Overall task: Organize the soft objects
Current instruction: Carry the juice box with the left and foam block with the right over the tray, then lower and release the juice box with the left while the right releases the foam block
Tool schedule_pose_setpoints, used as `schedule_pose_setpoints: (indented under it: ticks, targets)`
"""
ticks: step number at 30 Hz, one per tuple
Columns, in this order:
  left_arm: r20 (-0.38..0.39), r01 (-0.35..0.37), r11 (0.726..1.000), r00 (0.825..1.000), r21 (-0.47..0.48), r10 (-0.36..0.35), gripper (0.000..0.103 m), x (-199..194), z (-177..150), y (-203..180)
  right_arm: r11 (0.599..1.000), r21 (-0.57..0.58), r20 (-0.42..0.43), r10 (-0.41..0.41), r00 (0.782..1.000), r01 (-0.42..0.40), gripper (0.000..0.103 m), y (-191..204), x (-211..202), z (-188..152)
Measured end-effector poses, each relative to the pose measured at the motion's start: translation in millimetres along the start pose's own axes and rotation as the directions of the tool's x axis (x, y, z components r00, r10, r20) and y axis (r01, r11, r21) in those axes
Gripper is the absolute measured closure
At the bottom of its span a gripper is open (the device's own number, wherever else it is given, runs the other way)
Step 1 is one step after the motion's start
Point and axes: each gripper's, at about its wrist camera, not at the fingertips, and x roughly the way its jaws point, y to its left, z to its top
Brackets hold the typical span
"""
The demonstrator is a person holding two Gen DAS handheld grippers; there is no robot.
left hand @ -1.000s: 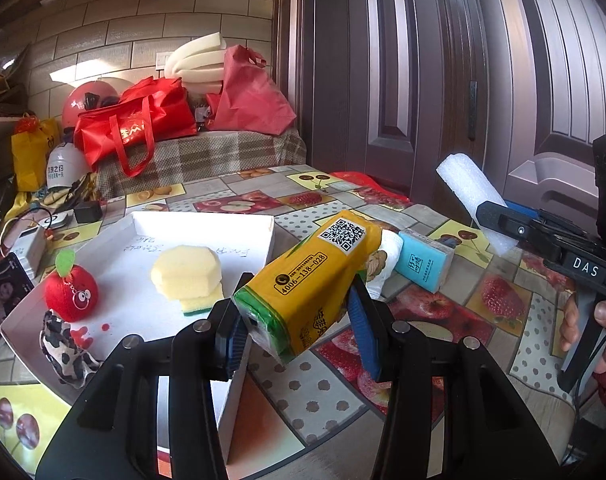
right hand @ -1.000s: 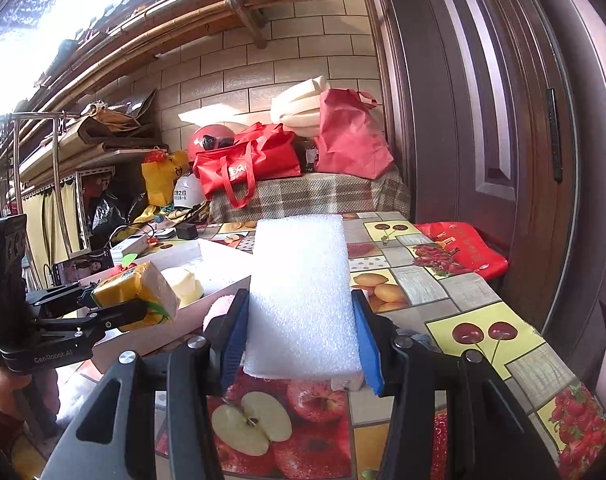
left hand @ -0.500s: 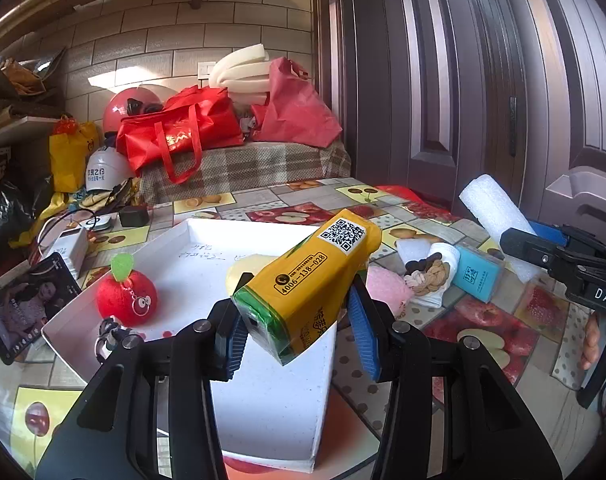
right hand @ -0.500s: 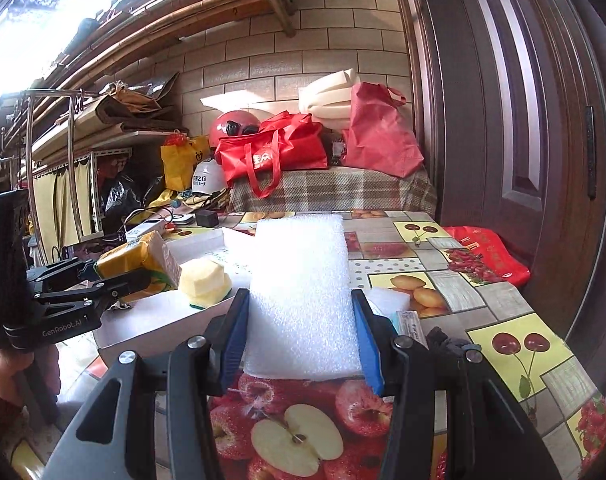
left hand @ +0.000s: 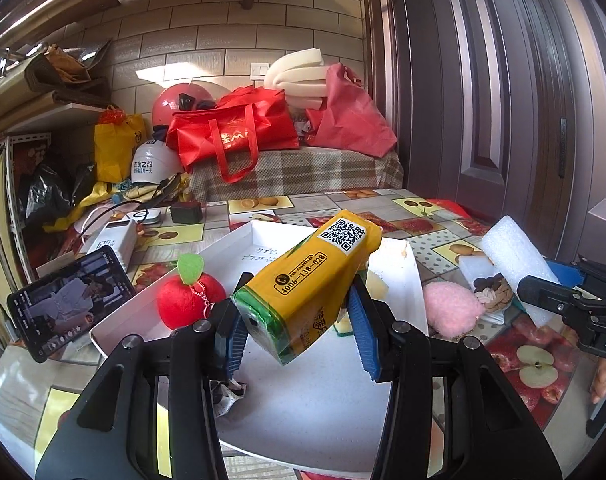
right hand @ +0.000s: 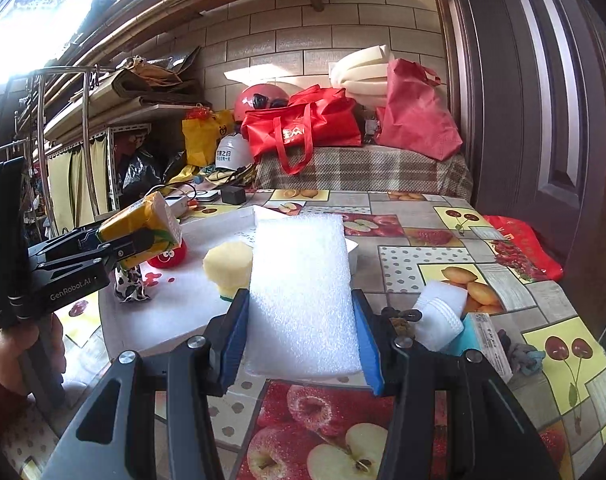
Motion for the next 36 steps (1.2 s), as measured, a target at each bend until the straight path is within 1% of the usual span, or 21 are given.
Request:
schedule_pose_setpoints:
  ticks: [5,9,12,17,22,27,32,36]
  targets:
    - [0.0,-0.046,0.998,0.999,-0.031,0.046,0.057,4.6,0.9,18.2,1.0,-0.023,-0.01,0.013,1.0,-0.013,0.054,12.6,12.7,2.5]
    - [-0.012,-0.058,0.996,0.998,-0.07,0.057,0.058,8.4,0.9,29.8,0.997,-0.062,-0.016,0.038,0.999,-0.039,0.054,26.0,19.8,4.4]
    - [-0.02,-0.064,0.994,0.998,-0.085,0.062,0.057,10.8,1.0,33.8,0.993,-0.094,-0.033,0.071,0.997,-0.074,0.054,40.0,29.8,6.7]
    - [-0.025,-0.074,0.994,0.997,-0.085,0.073,0.057,13.8,1.9,36.7,0.983,-0.117,-0.11,0.13,0.985,-0.143,0.054,60.3,54.4,10.6]
    - [-0.034,-0.08,0.991,0.996,-0.102,0.077,0.057,19.0,2.9,44.3,0.972,-0.121,-0.213,0.172,0.962,-0.201,0.054,73.4,83.9,12.9]
    - [-0.052,-0.08,0.987,0.996,-0.138,0.073,0.057,26.0,4.6,53.8,0.982,-0.067,-0.255,0.157,0.954,-0.179,0.054,66.3,110.4,19.5]
    - [-0.067,-0.092,0.982,0.994,-0.165,0.081,0.057,35.7,7.1,62.8,0.994,-0.021,-0.255,0.099,0.962,-0.108,0.054,54.7,135.8,29.8]
    - [-0.073,-0.111,0.983,0.992,-0.143,0.101,0.057,46.2,10.4,60.0,0.997,0.005,-0.248,0.074,0.966,-0.075,0.054,50.1,147.9,35.7]
